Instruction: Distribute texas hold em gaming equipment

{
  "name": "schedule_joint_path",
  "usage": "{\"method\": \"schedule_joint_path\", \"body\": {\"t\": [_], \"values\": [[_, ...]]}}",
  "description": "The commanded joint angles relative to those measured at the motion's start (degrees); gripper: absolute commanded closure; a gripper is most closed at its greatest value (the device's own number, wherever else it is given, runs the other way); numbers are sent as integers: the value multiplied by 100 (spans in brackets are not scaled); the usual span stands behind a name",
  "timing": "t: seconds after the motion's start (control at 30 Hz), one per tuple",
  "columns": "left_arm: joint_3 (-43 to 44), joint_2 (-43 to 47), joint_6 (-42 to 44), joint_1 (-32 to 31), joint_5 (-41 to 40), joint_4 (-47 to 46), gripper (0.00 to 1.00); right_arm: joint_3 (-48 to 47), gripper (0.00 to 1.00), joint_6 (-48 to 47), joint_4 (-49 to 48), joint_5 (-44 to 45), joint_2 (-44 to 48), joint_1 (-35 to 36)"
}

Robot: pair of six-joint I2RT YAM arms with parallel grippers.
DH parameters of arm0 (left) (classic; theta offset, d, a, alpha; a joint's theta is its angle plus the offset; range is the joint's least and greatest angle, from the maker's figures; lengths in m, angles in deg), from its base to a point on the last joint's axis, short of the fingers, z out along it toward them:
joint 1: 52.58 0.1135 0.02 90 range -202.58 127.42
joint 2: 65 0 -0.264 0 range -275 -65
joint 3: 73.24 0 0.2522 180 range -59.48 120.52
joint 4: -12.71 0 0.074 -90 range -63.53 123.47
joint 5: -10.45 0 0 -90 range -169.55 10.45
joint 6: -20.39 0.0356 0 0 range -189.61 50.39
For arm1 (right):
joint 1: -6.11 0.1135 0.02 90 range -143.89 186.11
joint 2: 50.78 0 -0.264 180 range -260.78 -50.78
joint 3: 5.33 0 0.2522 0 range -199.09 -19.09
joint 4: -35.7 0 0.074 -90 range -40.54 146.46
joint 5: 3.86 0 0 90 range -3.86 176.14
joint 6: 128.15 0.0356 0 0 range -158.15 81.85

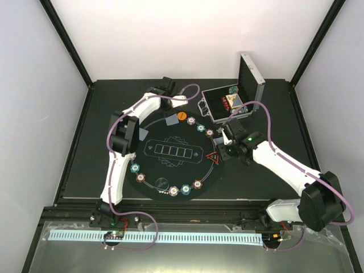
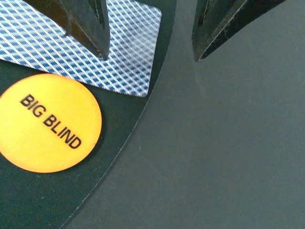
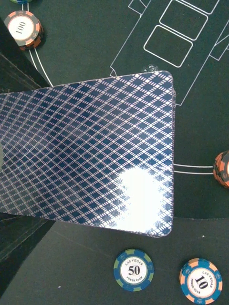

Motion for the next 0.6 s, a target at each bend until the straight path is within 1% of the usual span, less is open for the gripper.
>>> {"method": "schedule_joint_path", "body": {"t": [0.0,0.1,0.17,0.27,0.3,0.33,0.4,0.43,0.5,0.53,0.57], "values": [[-470,1067,-849,23,8,-553,49,-130,46,-238,-114,-178,106,-24],[-1353,2022,-1656,27,197,-1212,45,-138,46,-335,-147,-268,139,35],[-2020,2697,-2282,27,496,-1646,43,-137,46,-366,-160,-306,164,106],[-3095,3679,-3566,27,827,-2255,38,-121,46,-435,-195,-329,174,305],[-3554,4061,-4171,27,992,-2392,37,-116,46,-462,-208,-327,174,402],[-3845,4323,-4618,27,1185,-2485,35,-116,46,-495,-219,-314,176,505],[-4401,4754,-5408,27,1629,-2502,35,-110,46,-551,-220,-297,191,745],[-4691,4940,-5784,35,1883,-2507,34,-82,46,-574,-225,-295,218,854],[-5270,5245,-6347,45,2746,-2662,35,-49,46,-621,-237,-329,271,1059],[-5593,5386,-6606,45,3419,-2840,35,-33,46,-629,-245,-357,298,1168],[-5884,5510,-6901,45,3920,-3056,35,-18,46,-637,-249,-402,338,1246]]}}
